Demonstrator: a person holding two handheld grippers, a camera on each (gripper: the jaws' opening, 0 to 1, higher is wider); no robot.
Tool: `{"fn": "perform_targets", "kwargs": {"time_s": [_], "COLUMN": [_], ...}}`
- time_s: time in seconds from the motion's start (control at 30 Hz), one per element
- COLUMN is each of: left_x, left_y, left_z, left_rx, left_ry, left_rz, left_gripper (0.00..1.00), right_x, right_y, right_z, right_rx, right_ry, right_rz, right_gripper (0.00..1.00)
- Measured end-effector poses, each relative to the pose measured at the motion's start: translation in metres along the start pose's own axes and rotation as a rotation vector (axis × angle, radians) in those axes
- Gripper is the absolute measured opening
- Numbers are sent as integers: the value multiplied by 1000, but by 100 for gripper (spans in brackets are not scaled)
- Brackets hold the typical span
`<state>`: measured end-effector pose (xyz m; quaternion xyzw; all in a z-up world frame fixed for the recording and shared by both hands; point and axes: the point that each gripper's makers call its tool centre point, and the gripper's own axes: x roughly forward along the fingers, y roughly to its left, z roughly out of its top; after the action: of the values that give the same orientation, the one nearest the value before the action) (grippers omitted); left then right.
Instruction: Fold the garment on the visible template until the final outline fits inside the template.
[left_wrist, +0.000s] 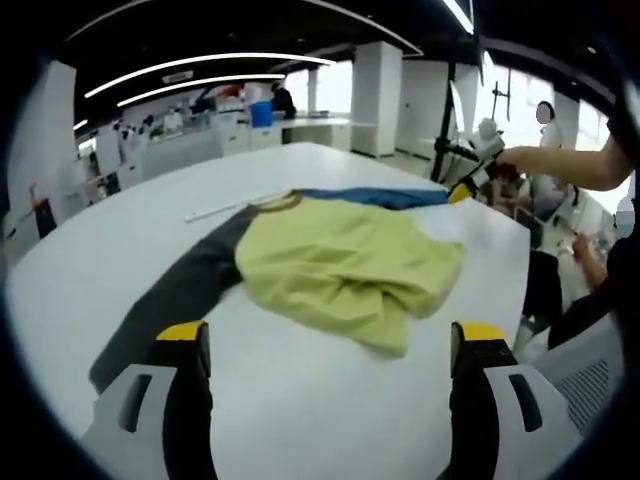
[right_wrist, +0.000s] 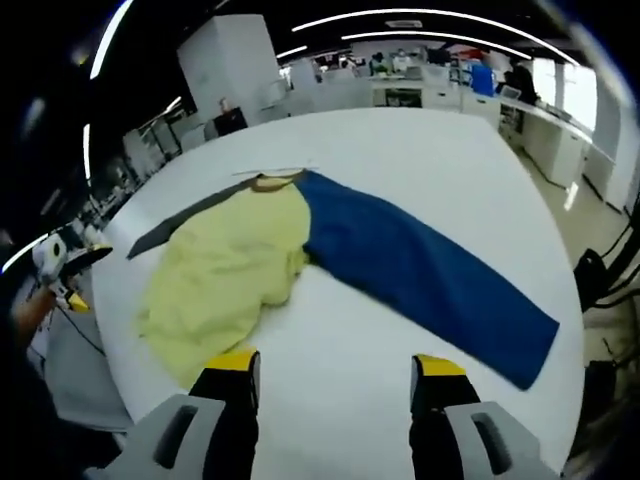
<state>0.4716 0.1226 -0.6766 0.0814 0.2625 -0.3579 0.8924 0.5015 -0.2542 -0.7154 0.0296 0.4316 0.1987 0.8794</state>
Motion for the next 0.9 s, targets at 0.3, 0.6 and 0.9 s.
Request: {"fn": "perform_targets", "kwargs": {"time_s": [0.3,0.6,0.9], "left_x": [14,31,41], "left_y": [-9,-16,-23], "left_z": [-7,-35,-51], "left_rx": [-32,-60,-138], "left_ry": [-4,55,68], "left_rz": [33,89,125], "left_gripper": [93,86,66], "right_x": [12,21,24], "right_y": [38,61,69], "right_z": [-18,-38,-48], "right_rx": [-39,-86,-158], "right_ry": [10,28,35], "right_rz": [81,100,78], "right_gripper": [49,46,36]}}
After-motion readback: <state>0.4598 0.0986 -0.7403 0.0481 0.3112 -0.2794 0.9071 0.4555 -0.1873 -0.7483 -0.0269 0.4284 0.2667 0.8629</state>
